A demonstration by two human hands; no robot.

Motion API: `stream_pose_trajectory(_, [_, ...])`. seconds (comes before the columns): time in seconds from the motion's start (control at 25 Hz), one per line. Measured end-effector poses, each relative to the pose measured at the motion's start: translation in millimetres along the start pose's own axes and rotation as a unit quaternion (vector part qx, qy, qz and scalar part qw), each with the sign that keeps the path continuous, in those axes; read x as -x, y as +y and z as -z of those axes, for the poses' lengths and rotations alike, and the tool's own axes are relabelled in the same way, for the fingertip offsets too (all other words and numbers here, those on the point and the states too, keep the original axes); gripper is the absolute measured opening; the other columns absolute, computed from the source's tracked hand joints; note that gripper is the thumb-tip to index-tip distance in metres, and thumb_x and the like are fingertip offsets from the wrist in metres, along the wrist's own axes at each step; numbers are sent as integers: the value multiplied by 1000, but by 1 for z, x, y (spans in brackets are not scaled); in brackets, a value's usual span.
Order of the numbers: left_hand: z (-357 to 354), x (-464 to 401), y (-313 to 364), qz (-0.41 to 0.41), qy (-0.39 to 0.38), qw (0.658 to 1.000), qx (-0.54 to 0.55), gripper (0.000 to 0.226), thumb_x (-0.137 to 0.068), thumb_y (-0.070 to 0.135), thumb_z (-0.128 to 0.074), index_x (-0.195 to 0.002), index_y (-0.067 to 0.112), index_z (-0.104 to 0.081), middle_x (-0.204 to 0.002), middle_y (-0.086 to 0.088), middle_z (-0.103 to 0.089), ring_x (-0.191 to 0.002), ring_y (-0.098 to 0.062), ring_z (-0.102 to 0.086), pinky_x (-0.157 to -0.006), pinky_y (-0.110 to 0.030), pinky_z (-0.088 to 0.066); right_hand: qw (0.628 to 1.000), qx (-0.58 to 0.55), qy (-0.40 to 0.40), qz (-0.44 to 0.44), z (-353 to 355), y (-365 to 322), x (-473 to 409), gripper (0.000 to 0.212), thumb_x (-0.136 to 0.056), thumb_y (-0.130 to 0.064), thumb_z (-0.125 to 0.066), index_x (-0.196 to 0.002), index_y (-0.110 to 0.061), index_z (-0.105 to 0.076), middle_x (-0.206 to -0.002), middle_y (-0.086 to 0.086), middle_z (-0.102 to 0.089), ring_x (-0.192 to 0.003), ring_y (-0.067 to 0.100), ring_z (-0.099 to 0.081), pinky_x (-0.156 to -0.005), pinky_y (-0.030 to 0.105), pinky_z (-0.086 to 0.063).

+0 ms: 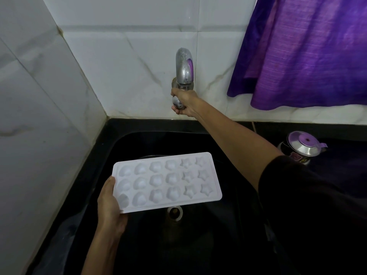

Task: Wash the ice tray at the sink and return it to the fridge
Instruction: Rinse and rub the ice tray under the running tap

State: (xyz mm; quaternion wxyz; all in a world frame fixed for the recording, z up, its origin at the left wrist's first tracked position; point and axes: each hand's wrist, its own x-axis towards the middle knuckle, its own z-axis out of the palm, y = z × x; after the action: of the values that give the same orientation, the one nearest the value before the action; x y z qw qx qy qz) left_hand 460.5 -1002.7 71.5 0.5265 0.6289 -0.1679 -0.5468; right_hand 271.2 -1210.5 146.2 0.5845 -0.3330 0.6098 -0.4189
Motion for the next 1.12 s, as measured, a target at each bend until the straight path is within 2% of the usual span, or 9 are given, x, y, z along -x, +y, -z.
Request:
stream_pose_trajectory(0.12, [0,-2,0,0,0,1000,10,41,-97,35,-39,-121,10,-61,-97,-8,-68,-80,-25,-65,-61,-34,-50,1000,2,1,5,0,1,0,16,-89,-12,-54,-102,-4,-48,-77,13,-51,-53,16,-50,-46,22,-43])
stream_pose_trajectory(0.2, [0,-5,0,-2,6,1000,11,40,-97,35,-38,-121,11,-60,-100,-9,-68,-80,-25,-65,-61,-34,-49,1000,-1,5,3,-1,-1,-1,8,-90,-12,-53,-93,-5,-51,-74,12,-51,-53,16,-48,-47,22,-42])
stream_pose_trajectory(0.36, [-3,-8,4,-4,9,1000,12,40,-97,36,-38,-119,12,-61,-101,-10,-68,-81,-25,-65,-61,-35,-49,1000,10,30,0,-5,-3,-3,19,-92,-14,-51,-74,-9,-49,-63,9,-46,-48,14,-42,-43,21,-39])
stream_pose_trajectory(0.52, [-3,-11,6,-12,10,1000,4,37,-97,37,-37,-109,14,-64,-91,-7,-70,-77,-24,-66,-60,-34,-49,1000,0,24,3,-5,-2,-3,19,-91,-11,-50,-73,-8,-49,-61,8,-42,-47,15,-38,-36,16,-35])
stream_pose_trajectory(0.8, [-3,-14,7,-7,14,1000,9,34,-96,37,-39,-100,17,-66,-88,-5,-71,-77,-24,-66,-61,-35,-50,1000,8,-22,8,1,-1,-2,13,-95,-17,-52,-85,-9,-53,-65,8,-53,-52,17,-50,-43,25,-45])
stream_pose_trajectory(0.88, [-3,-15,7,-9,16,1000,8,33,-96,37,-40,-100,17,-66,-89,-6,-70,-78,-25,-66,-63,-36,-51,998,-26,-63,5,8,-2,3,19,-95,-29,-53,-93,-10,-56,-66,6,-59,-62,17,-54,-57,29,-52])
stream_pose_trajectory(0.96, [-3,-18,6,-10,22,1000,8,34,-96,38,-40,-104,17,-66,-96,-8,-70,-83,-27,-66,-67,-38,-52,999,-3,-54,10,17,3,17,37,-96,-42,-46,-110,-10,-56,-101,8,-62,-92,21,-57,-84,34,-50])
stream_pose_trajectory(1.04, [-4,-22,6,-15,22,1000,9,36,-95,38,-40,-109,16,-65,-100,-9,-70,-87,-29,-66,-70,-39,-53,986,147,29,71,25,29,44,53,-98,-44,-34,-137,-9,-41,-140,10,-46,-126,26,-45,-103,38,-36])
stream_pose_trajectory(1.12, [-10,-24,5,-16,23,1000,13,37,-96,37,-40,-112,15,-65,-100,-9,-70,-87,-28,-67,-68,-38,-53,927,323,69,176,26,81,87,57,-100,-42,-28,-147,-10,-24,-155,3,-23,-143,24,-19,-116,37,-18])
